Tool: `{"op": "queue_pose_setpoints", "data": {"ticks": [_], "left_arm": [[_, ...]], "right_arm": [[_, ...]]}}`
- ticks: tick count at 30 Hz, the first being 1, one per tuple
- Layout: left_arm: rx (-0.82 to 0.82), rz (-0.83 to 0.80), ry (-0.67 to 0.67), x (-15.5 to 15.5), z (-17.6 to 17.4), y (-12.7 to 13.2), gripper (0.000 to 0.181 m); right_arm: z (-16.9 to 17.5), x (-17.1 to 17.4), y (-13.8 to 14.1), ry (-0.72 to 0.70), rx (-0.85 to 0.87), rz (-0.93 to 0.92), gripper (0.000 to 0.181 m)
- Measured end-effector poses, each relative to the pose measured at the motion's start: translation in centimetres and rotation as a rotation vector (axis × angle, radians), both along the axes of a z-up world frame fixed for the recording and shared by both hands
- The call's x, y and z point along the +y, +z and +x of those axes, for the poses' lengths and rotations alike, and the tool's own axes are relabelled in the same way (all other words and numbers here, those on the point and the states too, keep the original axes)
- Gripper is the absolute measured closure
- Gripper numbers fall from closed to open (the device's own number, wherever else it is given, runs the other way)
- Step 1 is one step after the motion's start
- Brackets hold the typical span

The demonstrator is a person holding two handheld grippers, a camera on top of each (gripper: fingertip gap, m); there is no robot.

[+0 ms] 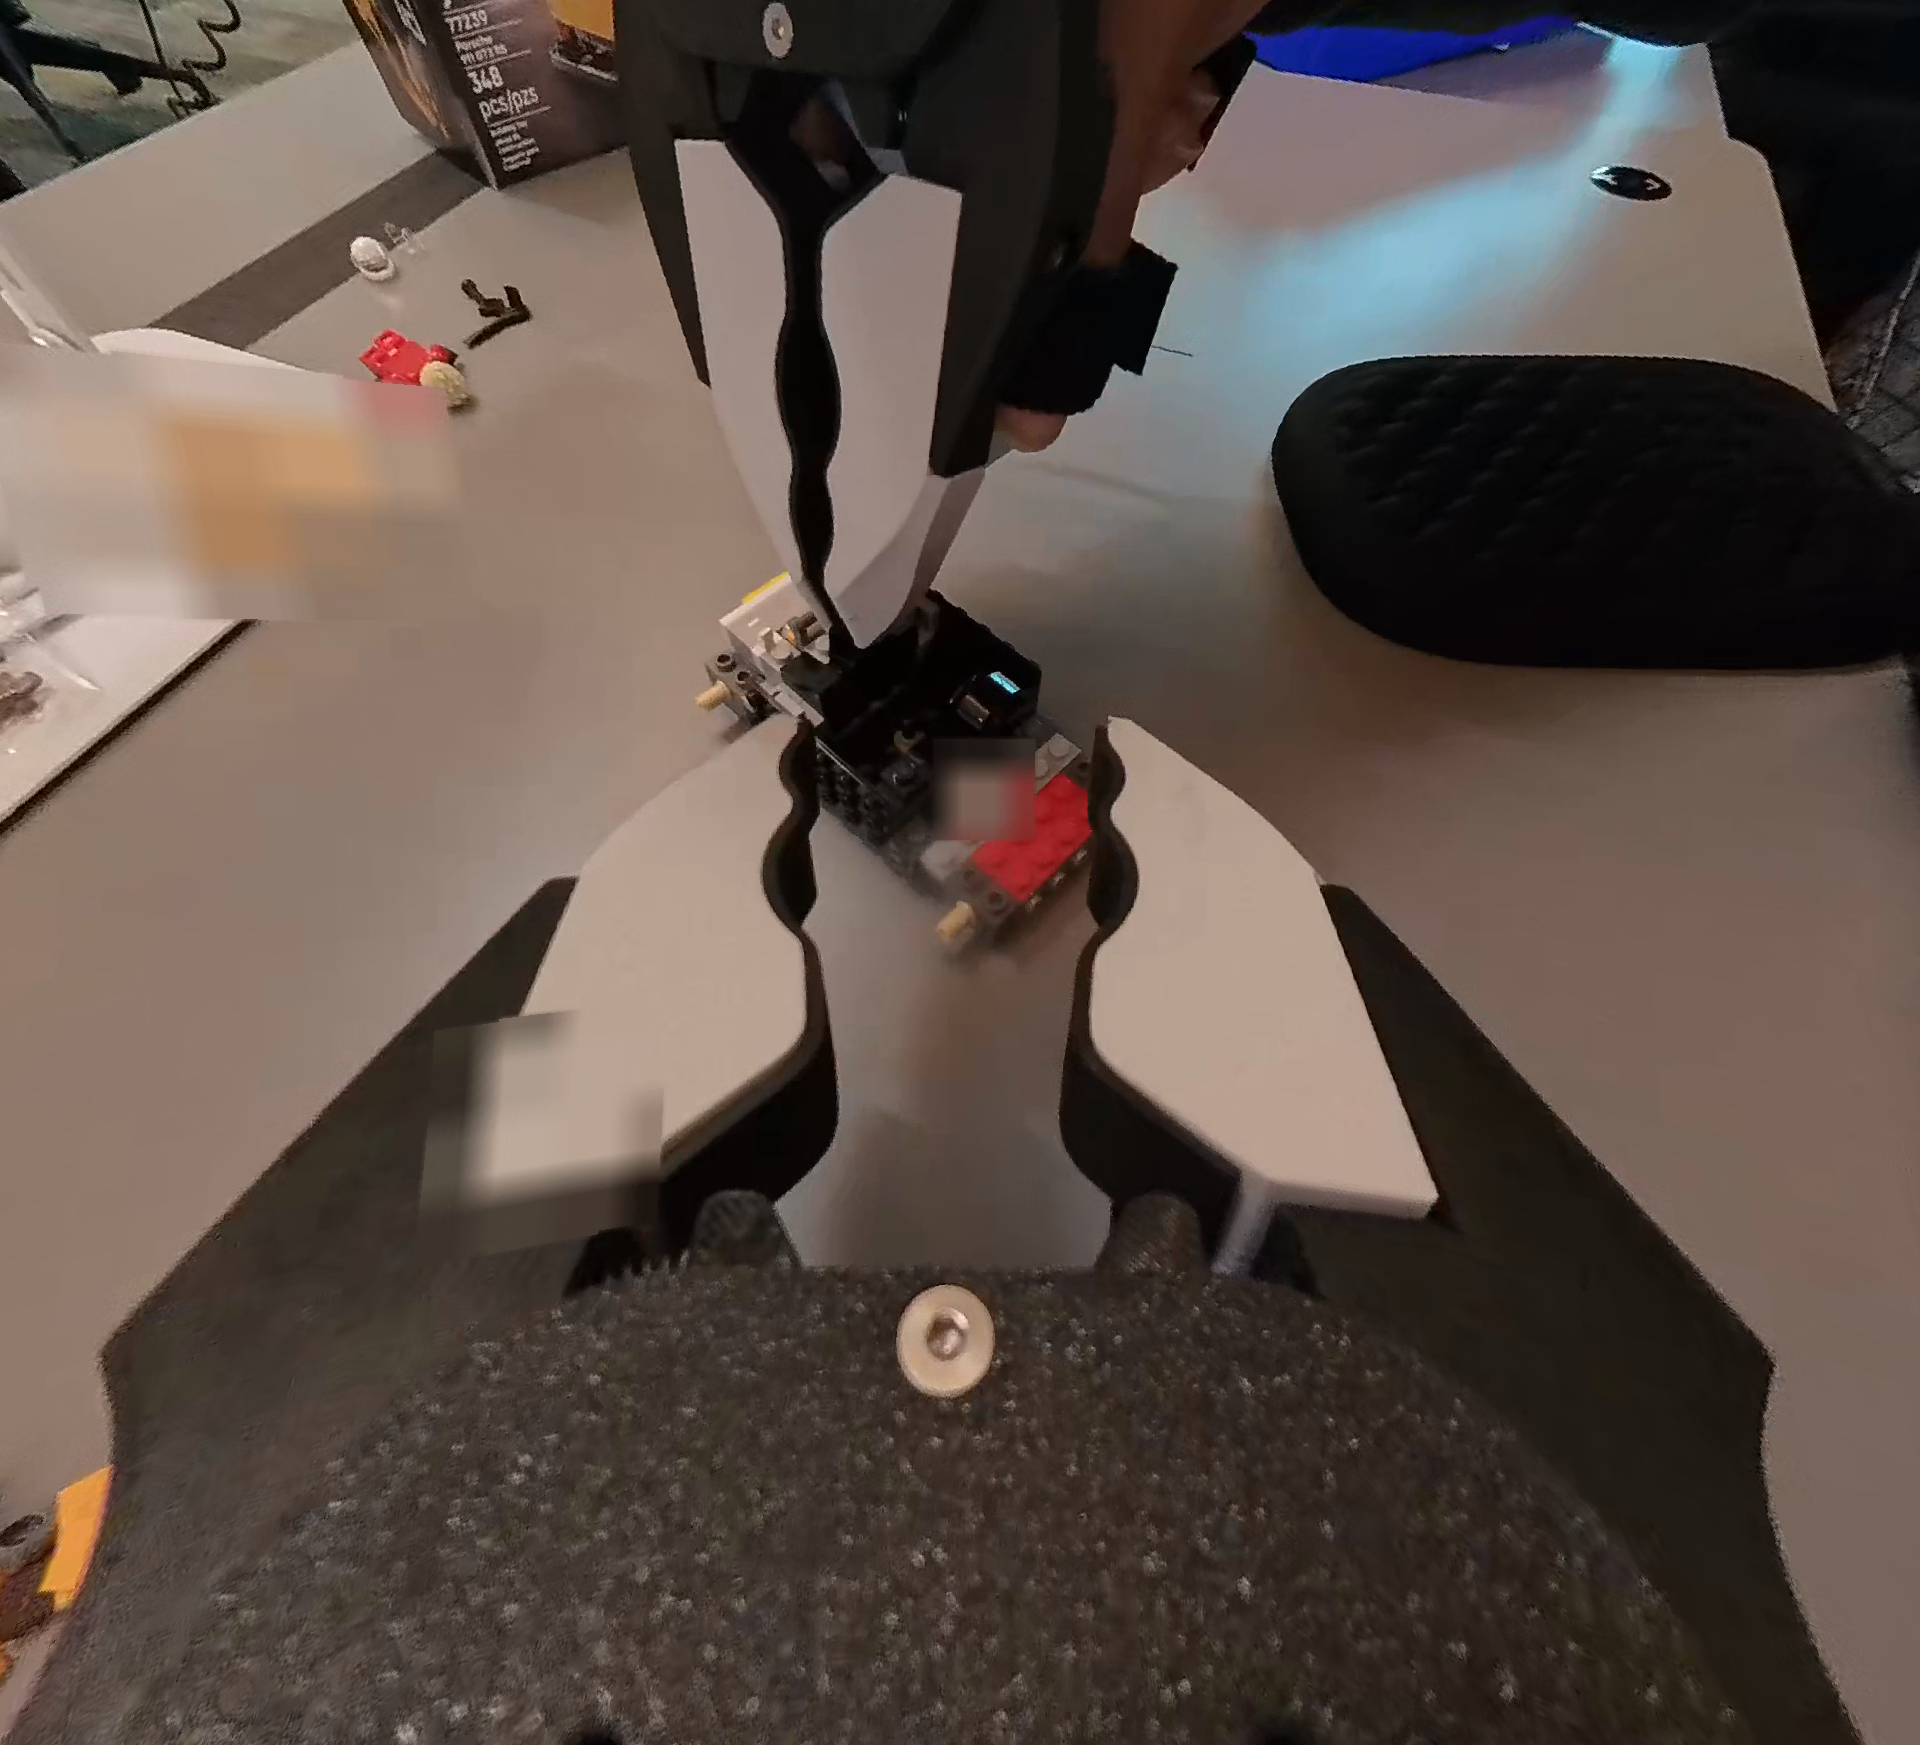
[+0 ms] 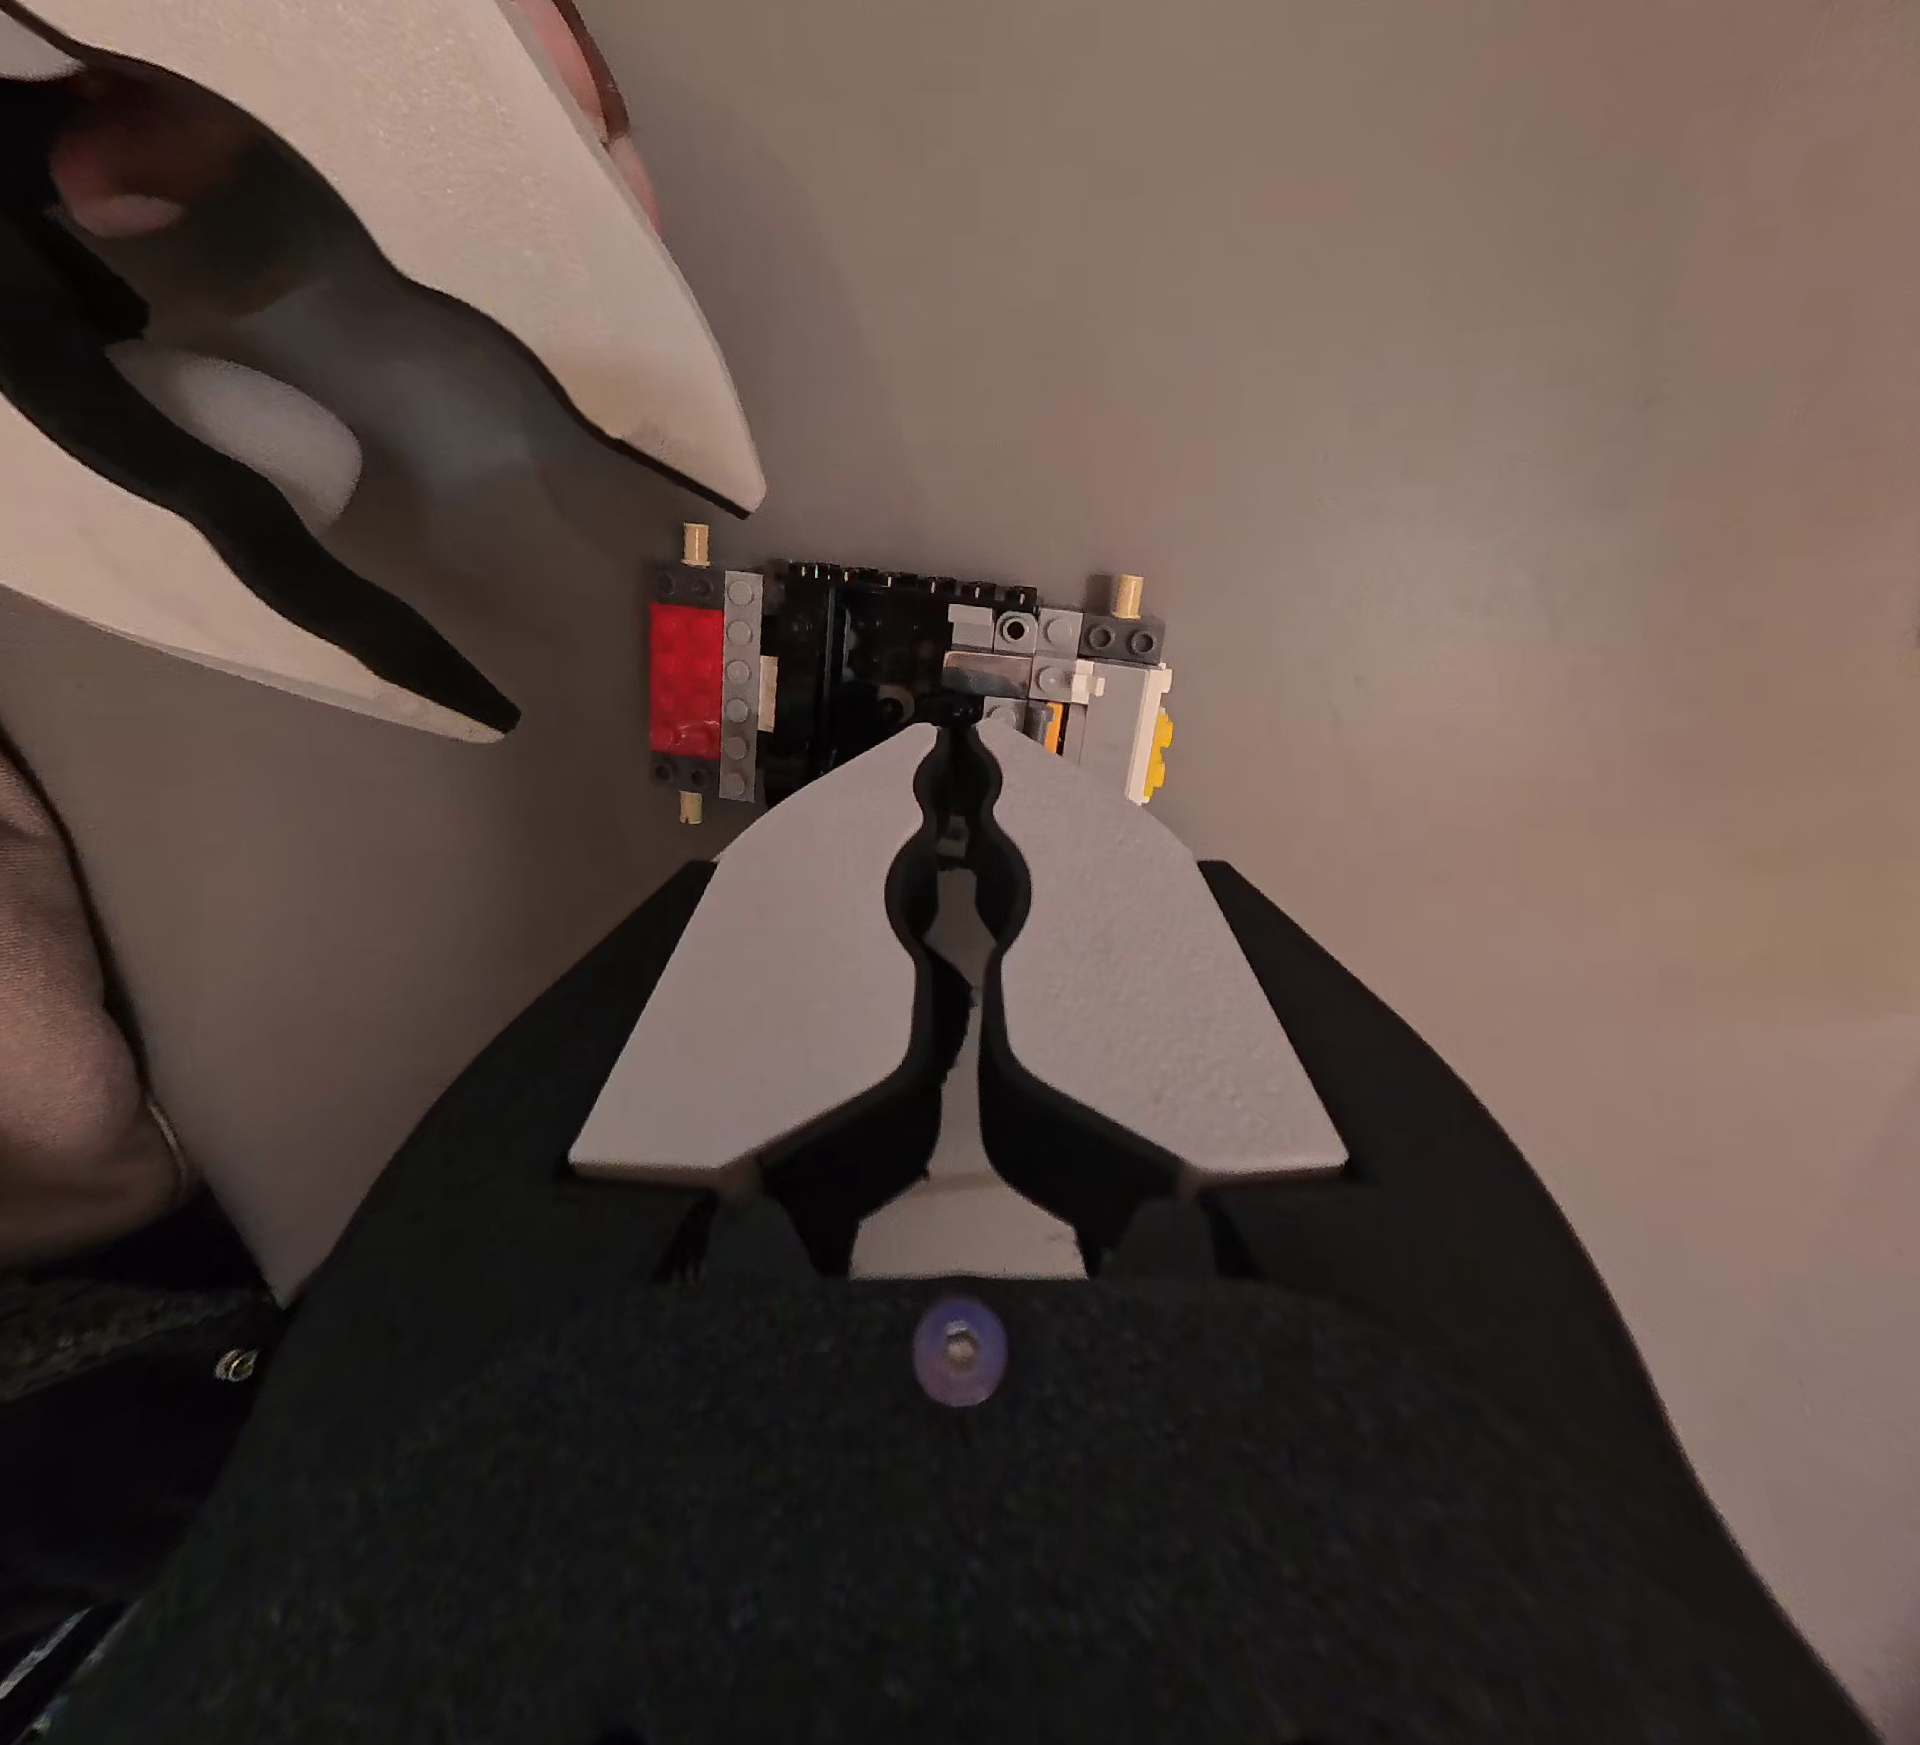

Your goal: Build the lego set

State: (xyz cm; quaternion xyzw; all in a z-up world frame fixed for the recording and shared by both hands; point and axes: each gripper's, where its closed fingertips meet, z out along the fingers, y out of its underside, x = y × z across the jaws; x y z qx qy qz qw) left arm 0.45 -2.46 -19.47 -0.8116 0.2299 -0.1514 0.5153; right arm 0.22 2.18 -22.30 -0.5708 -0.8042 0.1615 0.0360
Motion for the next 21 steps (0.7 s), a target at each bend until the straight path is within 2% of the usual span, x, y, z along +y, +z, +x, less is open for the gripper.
{"op": "queue_pose_setpoints", "data": {"ticks": [8,21], "left_arm": [[0.051,-0.002,0.019,0.1,-0.6,-0.6,0.134],[0.048,-0.028,0.048,0.2,-1.2,-1.0,0.135]], "right_arm": [[-0.1,-0.2,0.0,0.002,-0.003,-0.008,0.181],[0.4,-0.3,-0.2,0.007,-0.027,-0.018,0.181]]}}
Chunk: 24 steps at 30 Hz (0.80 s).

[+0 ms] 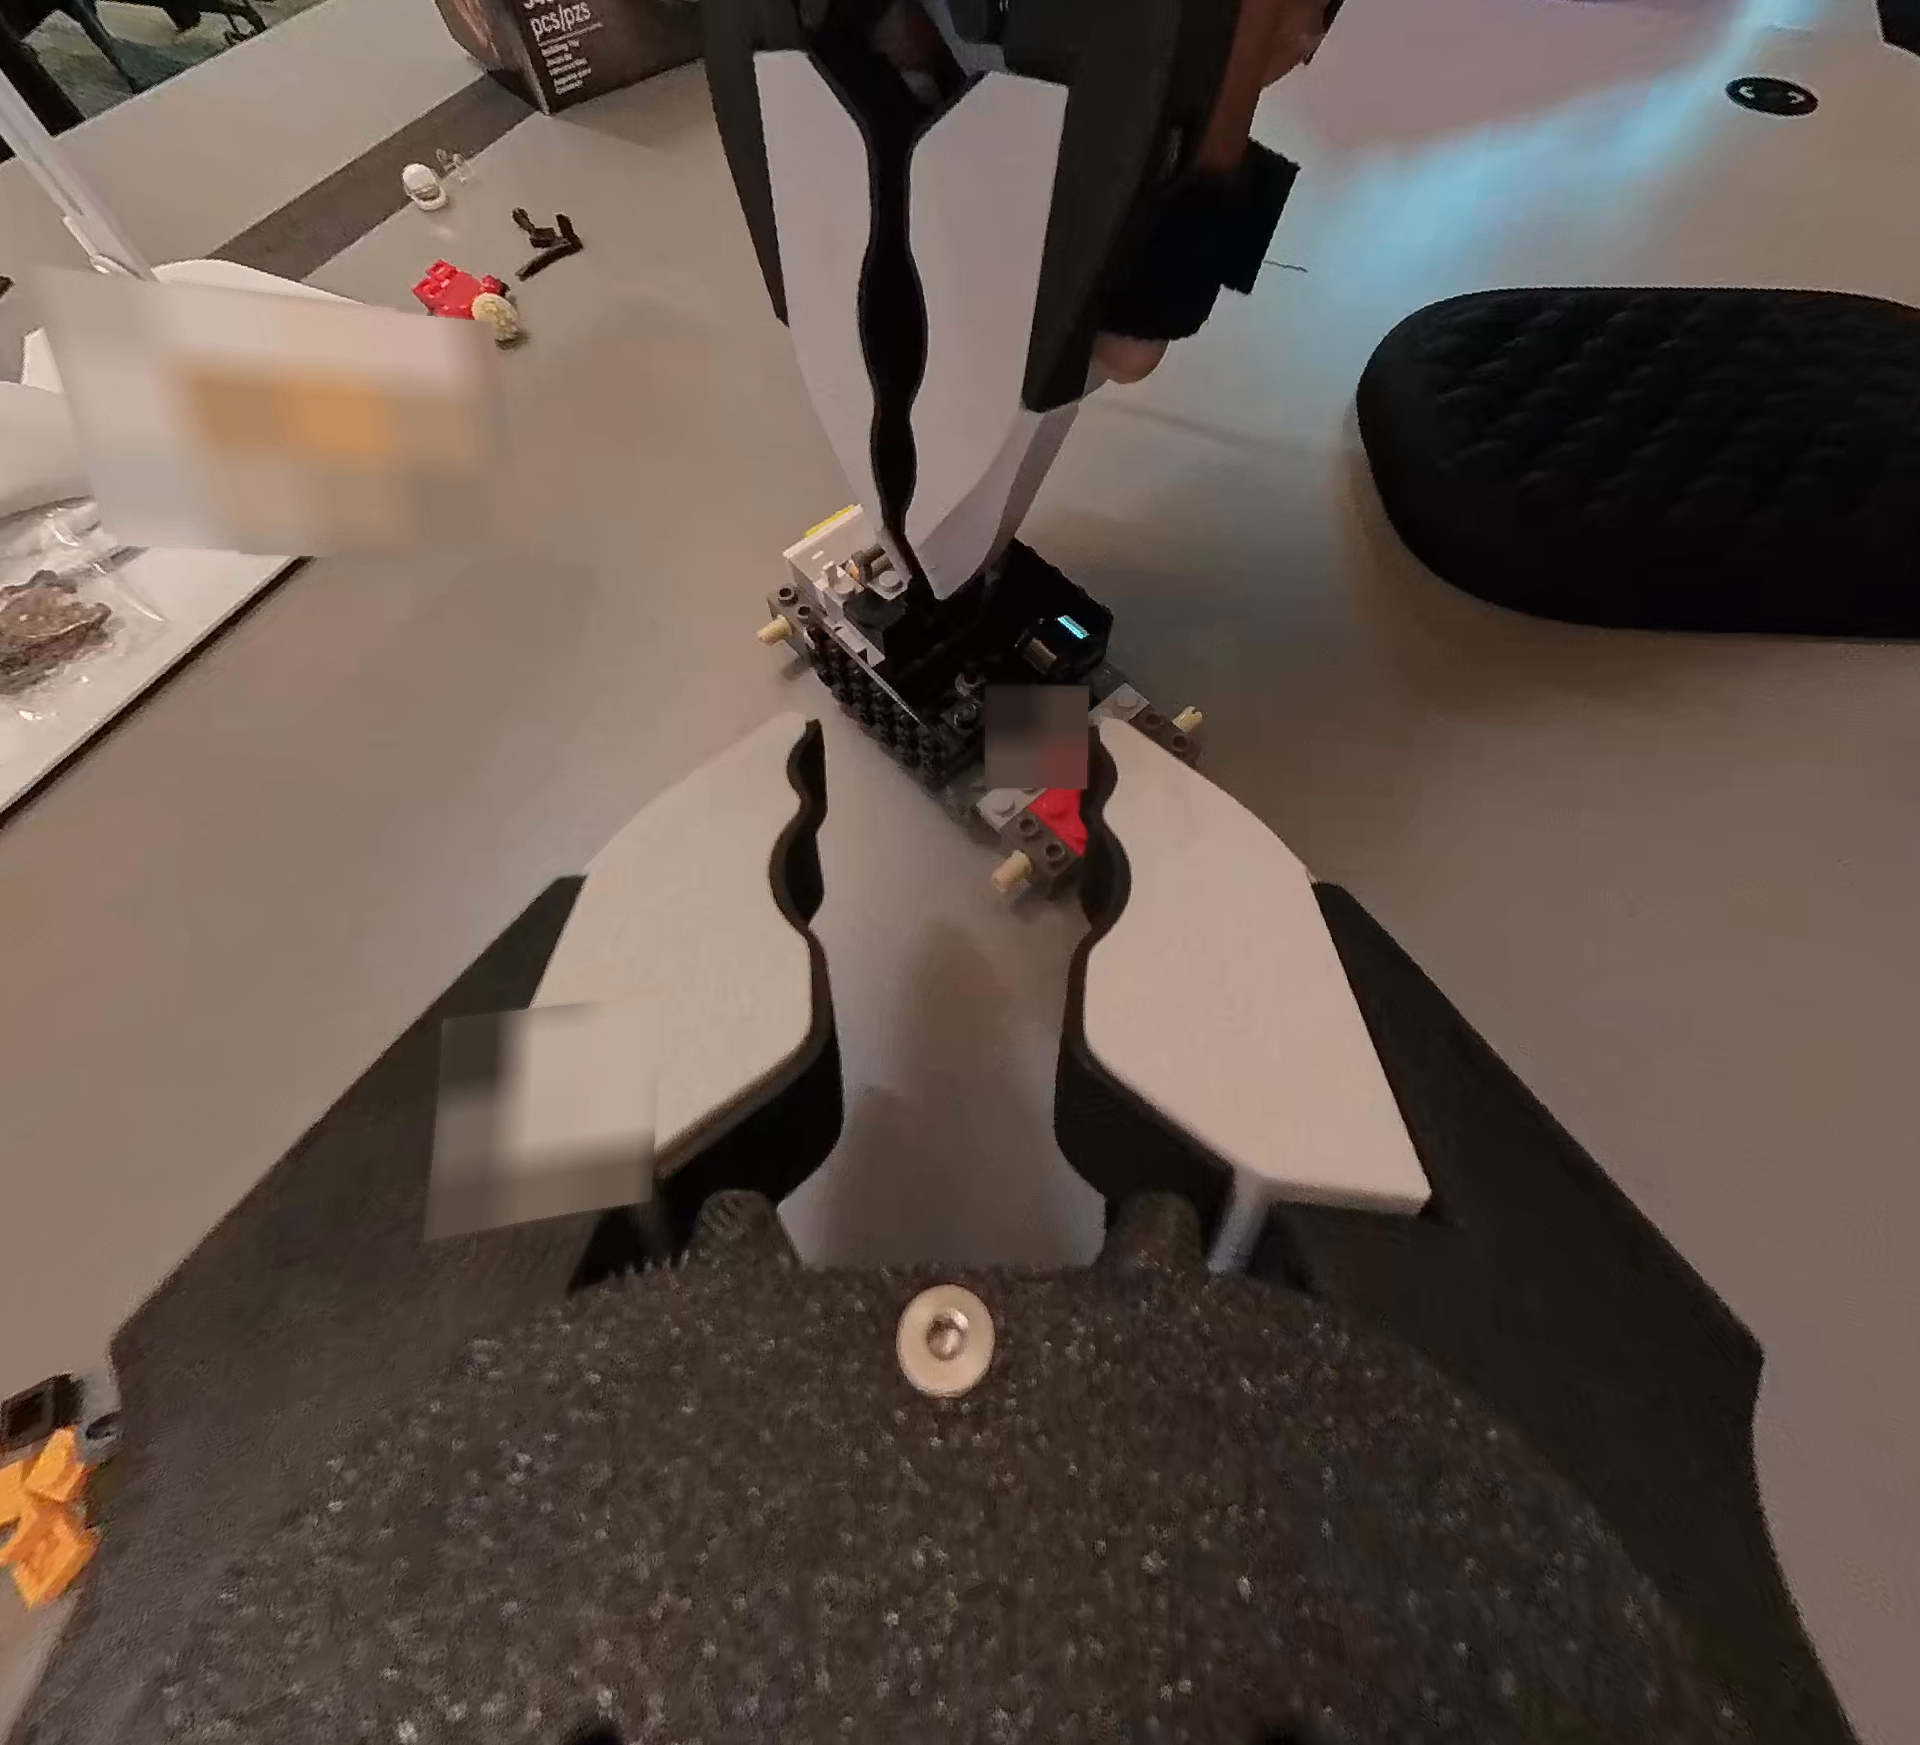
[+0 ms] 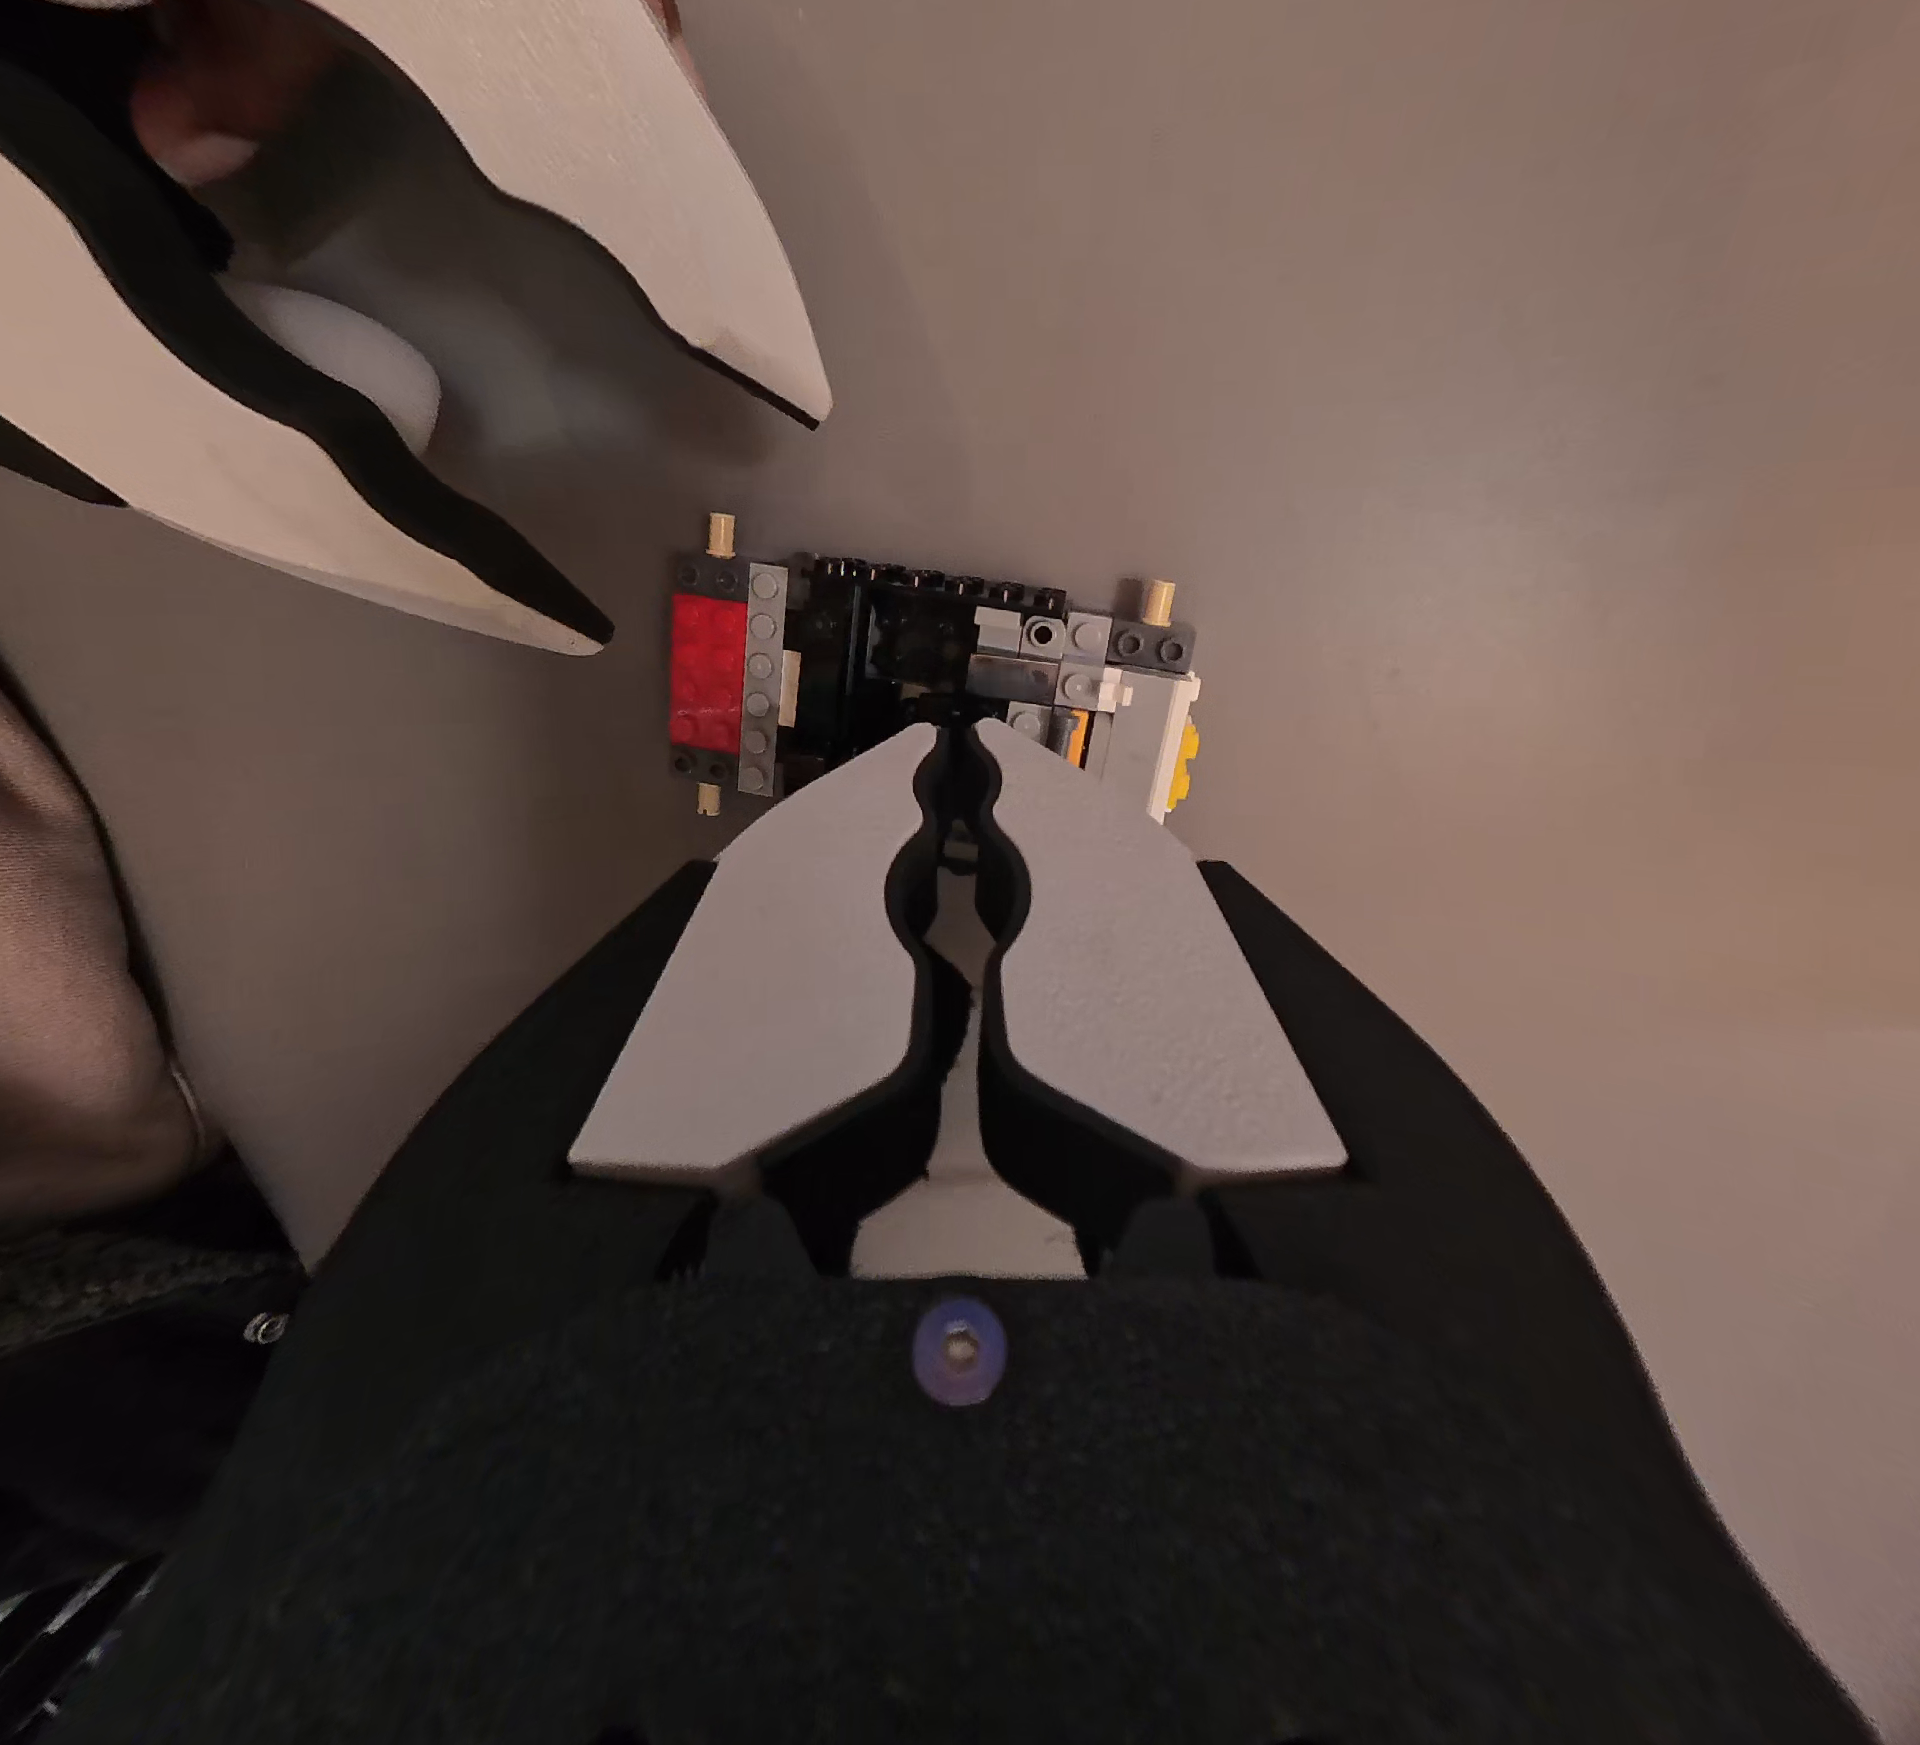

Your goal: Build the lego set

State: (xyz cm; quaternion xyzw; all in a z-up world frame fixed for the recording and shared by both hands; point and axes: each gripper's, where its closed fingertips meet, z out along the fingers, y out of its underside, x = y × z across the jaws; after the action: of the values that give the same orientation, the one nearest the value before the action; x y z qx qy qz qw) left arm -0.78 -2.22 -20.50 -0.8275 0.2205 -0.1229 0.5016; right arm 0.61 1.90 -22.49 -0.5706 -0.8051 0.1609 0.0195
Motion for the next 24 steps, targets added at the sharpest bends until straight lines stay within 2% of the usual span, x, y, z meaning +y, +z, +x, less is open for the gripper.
{"op": "queue_pose_setpoints", "data": {"ticks": [14,24], "left_arm": [[-0.023,-0.012,0.011,0.0,-0.2,-0.1,0.135],[-0.038,-0.011,0.020,0.0,-0.4,0.0,0.135]], "right_arm": [[-0.3,0.9,0.1,-0.093,-0.003,0.074,0.181],[-0.4,1.1,-0.1,-0.120,-0.069,0.127,0.181]]}}
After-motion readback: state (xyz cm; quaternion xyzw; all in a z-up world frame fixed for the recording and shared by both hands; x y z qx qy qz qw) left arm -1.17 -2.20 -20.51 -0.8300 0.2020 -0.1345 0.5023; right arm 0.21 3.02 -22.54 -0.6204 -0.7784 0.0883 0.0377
